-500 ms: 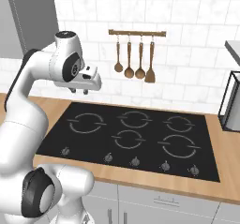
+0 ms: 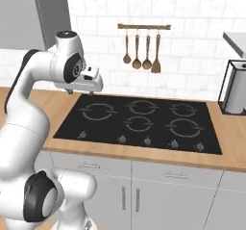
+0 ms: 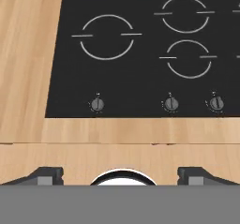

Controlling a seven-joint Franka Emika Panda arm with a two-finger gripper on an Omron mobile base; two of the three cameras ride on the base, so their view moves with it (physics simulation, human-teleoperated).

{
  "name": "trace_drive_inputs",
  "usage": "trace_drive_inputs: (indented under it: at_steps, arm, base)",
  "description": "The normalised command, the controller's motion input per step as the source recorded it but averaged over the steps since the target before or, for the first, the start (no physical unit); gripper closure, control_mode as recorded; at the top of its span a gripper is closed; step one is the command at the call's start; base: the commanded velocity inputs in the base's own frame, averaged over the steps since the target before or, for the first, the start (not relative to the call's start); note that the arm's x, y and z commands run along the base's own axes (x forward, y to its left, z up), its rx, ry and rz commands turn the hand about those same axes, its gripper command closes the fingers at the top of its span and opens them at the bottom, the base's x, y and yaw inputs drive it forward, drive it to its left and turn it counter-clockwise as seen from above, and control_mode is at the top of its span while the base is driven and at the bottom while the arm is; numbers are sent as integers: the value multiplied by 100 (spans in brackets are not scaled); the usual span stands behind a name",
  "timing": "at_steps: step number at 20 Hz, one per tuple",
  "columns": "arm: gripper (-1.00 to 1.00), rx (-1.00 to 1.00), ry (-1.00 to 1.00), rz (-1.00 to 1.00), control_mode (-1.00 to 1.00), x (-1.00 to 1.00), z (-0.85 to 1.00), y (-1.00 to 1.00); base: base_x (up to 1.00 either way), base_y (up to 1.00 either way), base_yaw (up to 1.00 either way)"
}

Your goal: Take a straw from the drawer in front and place it inside the glass cup on the dining counter.

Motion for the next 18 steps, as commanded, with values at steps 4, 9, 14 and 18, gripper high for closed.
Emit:
trace_drive_inputs:
  at_steps: [4,9,14,18]
  arm:
    - [-100,0,0,0,100,0,0,0]
    - [-100,0,0,0,100,0,0,0]
    - [-100,0,0,0,100,0,0,0]
    - [-100,0,0,0,100,0,0,0]
  base:
    - [-51,83,-41]
    - [-16,89,-53]
    - [5,86,-53]
    - [12,57,-23]
